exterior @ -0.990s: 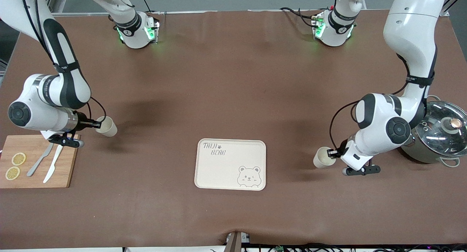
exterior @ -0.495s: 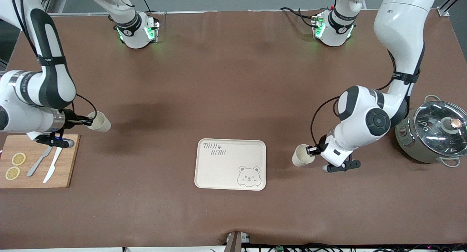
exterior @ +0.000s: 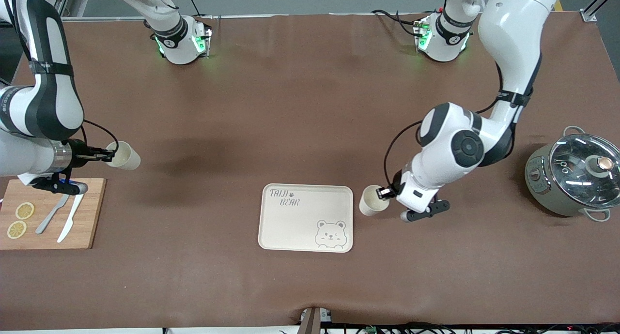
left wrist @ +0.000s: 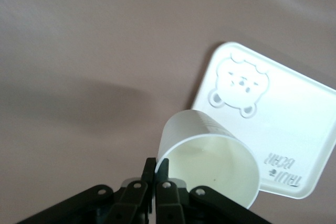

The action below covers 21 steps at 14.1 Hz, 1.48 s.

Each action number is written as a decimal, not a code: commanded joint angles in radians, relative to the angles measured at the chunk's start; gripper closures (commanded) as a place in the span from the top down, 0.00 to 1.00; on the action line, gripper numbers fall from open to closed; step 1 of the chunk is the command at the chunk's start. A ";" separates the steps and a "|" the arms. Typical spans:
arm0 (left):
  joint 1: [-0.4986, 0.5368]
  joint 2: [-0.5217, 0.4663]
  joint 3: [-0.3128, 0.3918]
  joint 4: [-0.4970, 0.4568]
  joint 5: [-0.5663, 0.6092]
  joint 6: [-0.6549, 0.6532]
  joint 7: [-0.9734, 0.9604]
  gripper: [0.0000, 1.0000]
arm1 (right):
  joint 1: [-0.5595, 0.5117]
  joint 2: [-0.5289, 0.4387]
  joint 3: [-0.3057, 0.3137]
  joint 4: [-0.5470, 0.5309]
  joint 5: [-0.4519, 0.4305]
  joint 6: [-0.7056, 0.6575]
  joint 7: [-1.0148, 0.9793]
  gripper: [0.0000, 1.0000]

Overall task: Place white IKEA cup upright on tray with both arms
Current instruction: 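Carry the right cup toward the tray while the left gripper carries its cup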

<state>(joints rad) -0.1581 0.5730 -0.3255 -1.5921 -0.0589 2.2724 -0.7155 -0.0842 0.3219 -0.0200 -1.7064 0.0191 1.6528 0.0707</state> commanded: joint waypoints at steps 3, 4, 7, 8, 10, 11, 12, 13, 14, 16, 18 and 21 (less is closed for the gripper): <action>-0.075 0.077 0.014 0.075 0.001 -0.005 -0.093 0.00 | 0.030 -0.003 0.003 0.056 0.099 -0.053 0.039 0.00; -0.090 0.093 0.017 0.087 0.013 -0.005 -0.128 0.00 | 0.046 -0.001 0.003 0.066 0.099 -0.053 0.087 0.00; -0.113 0.140 0.017 0.129 0.080 0.002 -0.189 0.00 | 0.125 0.002 0.003 0.076 0.116 -0.045 0.231 0.00; -0.121 0.148 0.019 0.129 0.097 0.005 -0.203 0.00 | 0.153 0.005 0.003 0.085 0.125 -0.039 0.294 0.00; -0.130 0.175 0.019 0.130 0.103 0.050 -0.223 0.00 | 0.210 0.020 0.003 0.128 0.131 -0.038 0.413 0.00; -0.135 0.185 0.020 0.130 0.103 0.074 -0.223 0.00 | 0.233 0.034 0.003 0.139 0.154 -0.033 0.453 0.00; -0.138 0.194 0.029 0.132 0.103 0.099 -0.223 0.00 | 0.253 0.052 0.002 0.149 0.183 -0.025 0.495 0.00; -0.138 0.200 0.029 0.132 0.105 0.111 -0.223 0.00 | 0.262 0.069 0.002 0.165 0.206 -0.016 0.538 0.00; -0.141 0.205 0.029 0.132 0.109 0.114 -0.219 0.00 | 0.276 0.090 0.003 0.184 0.216 -0.007 0.585 0.00; -0.146 0.214 0.034 0.132 0.132 0.121 -0.217 0.00 | 0.317 0.130 0.003 0.218 0.219 0.025 0.680 0.00; -0.146 0.223 0.036 0.132 0.131 0.136 -0.211 0.00 | 0.359 0.166 0.003 0.231 0.252 0.092 0.779 0.00; -0.144 0.231 0.036 0.130 0.139 0.136 -0.181 0.91 | 0.415 0.229 0.003 0.276 0.271 0.173 0.886 0.00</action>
<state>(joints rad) -0.2884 0.7881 -0.3035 -1.4866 0.0461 2.4000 -0.9037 0.3009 0.4948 -0.0086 -1.5044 0.2647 1.8185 0.8843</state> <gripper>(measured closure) 0.952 0.960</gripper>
